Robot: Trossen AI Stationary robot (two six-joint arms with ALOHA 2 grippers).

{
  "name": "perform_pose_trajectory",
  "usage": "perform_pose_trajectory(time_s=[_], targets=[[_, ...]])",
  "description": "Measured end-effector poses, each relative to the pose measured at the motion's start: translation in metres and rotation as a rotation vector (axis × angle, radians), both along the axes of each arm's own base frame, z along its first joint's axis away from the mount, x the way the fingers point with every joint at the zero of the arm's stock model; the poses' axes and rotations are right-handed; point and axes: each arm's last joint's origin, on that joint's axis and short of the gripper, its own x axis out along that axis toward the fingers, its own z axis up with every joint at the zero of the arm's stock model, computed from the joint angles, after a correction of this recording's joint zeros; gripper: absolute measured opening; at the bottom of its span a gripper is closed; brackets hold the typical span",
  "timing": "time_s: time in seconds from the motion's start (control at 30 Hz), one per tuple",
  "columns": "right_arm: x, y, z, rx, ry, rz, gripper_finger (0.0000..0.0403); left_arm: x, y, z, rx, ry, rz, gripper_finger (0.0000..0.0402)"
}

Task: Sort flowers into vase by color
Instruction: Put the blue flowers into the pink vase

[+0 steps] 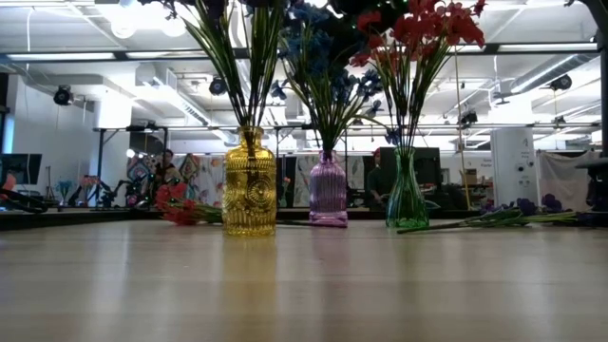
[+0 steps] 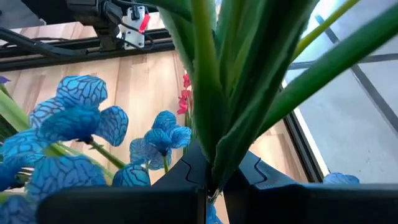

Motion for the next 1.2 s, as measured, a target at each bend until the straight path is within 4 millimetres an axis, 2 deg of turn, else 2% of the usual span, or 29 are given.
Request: perform_pose_trajectory(time_s=[0.3, 0.77, 1.2], targets=[[-0.0096, 0.0048, 0.0019, -0.001, -0.011, -0.002, 0.0018, 0.0012, -0.0004, -0.0011, -0.001, 0.006, 0.001, 0.0038], [-0.0071, 0.0063, -0.0059, -0.028, -0.027, 0.015, 0.0018, 0.0017, -0.0005, -0.0015, 0.000, 0.010, 0.001, 0.0038], [-0.0063, 0.0059, -0.0047, -0.075, -0.039, 0.039, 0.0018, 0.0052, -0.0016, -0.0042, 0.005, 0.030, 0.002, 0.0038]])
